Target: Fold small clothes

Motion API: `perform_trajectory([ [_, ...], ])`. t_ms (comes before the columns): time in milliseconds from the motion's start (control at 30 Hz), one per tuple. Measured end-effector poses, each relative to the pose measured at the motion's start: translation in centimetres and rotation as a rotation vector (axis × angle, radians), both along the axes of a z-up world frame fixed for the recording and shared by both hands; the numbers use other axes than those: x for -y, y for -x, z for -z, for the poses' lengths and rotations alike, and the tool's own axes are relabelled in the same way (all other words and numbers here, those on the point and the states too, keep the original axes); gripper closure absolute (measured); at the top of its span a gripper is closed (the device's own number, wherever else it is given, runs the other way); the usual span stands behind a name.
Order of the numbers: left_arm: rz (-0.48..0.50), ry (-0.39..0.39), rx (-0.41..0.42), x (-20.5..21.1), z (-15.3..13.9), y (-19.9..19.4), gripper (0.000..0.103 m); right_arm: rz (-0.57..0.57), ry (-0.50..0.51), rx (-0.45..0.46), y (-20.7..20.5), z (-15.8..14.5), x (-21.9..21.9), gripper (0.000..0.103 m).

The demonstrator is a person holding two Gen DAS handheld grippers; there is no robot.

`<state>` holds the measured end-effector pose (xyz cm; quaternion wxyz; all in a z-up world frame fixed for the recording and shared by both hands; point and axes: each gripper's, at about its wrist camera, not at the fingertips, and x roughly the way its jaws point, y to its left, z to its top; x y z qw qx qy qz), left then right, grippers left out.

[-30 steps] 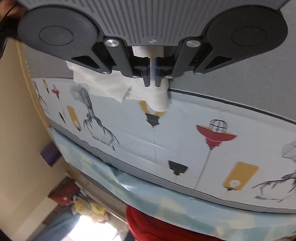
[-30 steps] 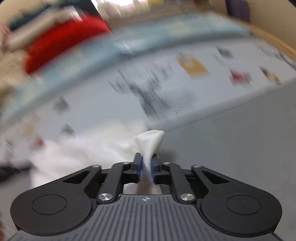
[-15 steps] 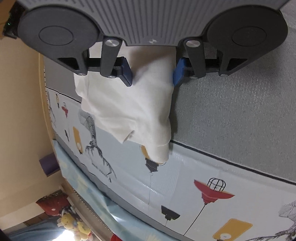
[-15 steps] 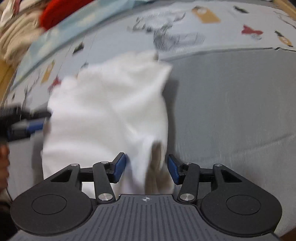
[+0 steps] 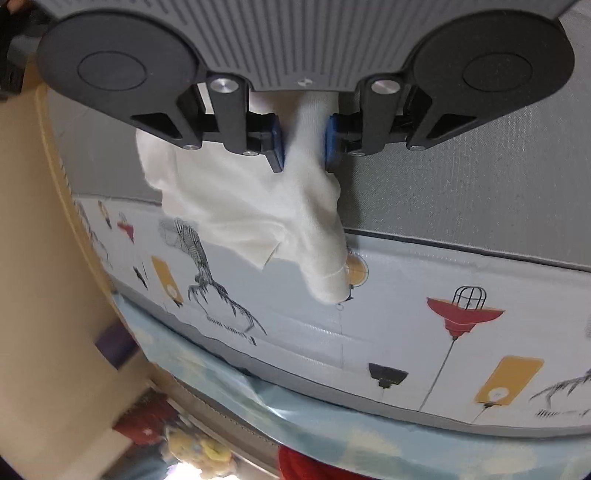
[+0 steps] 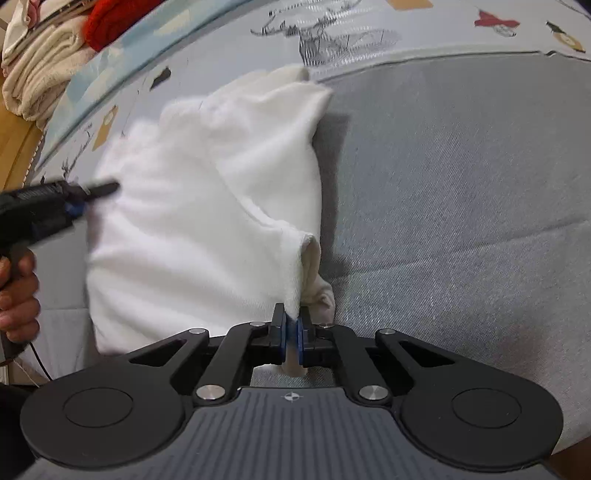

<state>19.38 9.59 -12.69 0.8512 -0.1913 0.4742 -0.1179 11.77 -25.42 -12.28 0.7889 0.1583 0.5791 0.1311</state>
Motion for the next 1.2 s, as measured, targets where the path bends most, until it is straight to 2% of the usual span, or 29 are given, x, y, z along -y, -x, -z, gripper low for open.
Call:
perform_trajectory([
  [33,-0.013,-0.014,-0.039,-0.2,0.5,-0.1,0.069,-0.005,0.013,-0.009,-0.2,0.3,-0.3,0.097],
  [67,-0.041,-0.006,-0.086,-0.8,1.1,-0.3,0.061,-0.006,0.030,-0.014,-0.3,0.4,-0.5,0.089],
  [100,-0.074,0.044,-0.121,-1.7,1.6,-0.4,0.056,0.011,0.049,-0.015,-0.5,0.3,-0.6,0.074],
  [133,-0.099,0.086,-0.135,-2.3,1.6,-0.6,0.056,0.038,0.065,-0.009,-0.7,0.1,-0.6,0.069],
  [167,-0.122,0.118,-0.130,-2.8,1.5,-0.6,0.056,0.068,0.066,0.010,-0.9,-0.4,-0.5,0.068],
  [200,-0.136,0.146,-0.118,-3.2,1.3,-0.5,0.052,0.096,0.054,0.051,-1.0,-1.1,-0.4,0.069],
  [233,-0.138,0.166,-0.118,-3.4,1.3,-0.5,0.050,0.131,0.041,0.131,-0.9,-2.3,-0.3,0.067],
  [300,-0.128,0.194,-0.152,-3.1,2.0,-0.5,0.045,0.172,0.050,0.288,-0.8,-4.3,-0.5,0.050],
  [333,-0.116,0.193,-0.175,-2.8,2.3,-0.7,0.045,0.186,0.059,0.323,-1.0,-4.7,-0.6,0.048],
  [400,-0.076,0.165,-0.212,-1.5,3.0,-1.0,0.045,0.215,0.035,0.305,-1.8,-4.3,-0.6,0.043],
  [467,-0.045,0.131,-0.212,-0.7,3.3,-1.0,0.044,0.230,0.007,0.233,-3.1,-3.0,-1.0,0.042],
  [567,-0.031,0.095,-0.194,0.0,3.6,-1.2,0.045,0.233,0.023,0.141,-4.8,-1.1,-1.4,0.039],
  [667,0.012,0.043,-0.148,0.7,3.2,-1.3,0.064,0.272,0.026,0.075,-5.5,0.5,-2.0,0.036],
  [767,0.037,0.012,-0.063,0.7,1.8,-1.3,0.070,0.288,-0.069,0.066,-6.1,1.0,-2.0,0.077],
  [800,0.034,0.000,-0.026,0.5,1.1,-1.3,0.071,0.284,-0.082,0.078,-6.3,0.8,-2.4,0.086],
  [900,0.009,-0.051,0.096,-0.7,-1.4,-1.1,0.071,0.243,-0.086,0.143,-6.6,-0.2,-3.8,0.090],
  [967,-0.035,-0.066,0.151,-1.8,-2.5,-1.0,0.069,0.234,-0.138,0.211,-6.7,-1.3,-5.0,0.090],
  [1033,-0.105,-0.053,0.150,-3.4,-2.8,-1.2,0.063,0.214,-0.146,0.307,-6.9,-2.5,-6.2,0.088],
  [1067,-0.142,-0.045,0.134,-4.5,-2.7,-1.1,0.057,0.214,-0.119,0.348,-6.9,-3.0,-6.9,0.083],
  [1100,-0.161,-0.027,0.109,-5.5,-2.4,-0.9,0.056,0.220,-0.070,0.366,-6.9,-3.3,-7.5,0.068],
  [1167,-0.159,0.019,0.053,-6.8,-2.0,-0.7,0.056,0.214,0.030,0.341,-7.1,-3.2,-8.4,0.050],
  [1200,-0.156,0.025,0.031,-7.0,-1.9,-0.4,0.056,0.200,0.017,0.324,-7.1,-3.2,-8.5,0.051],
])
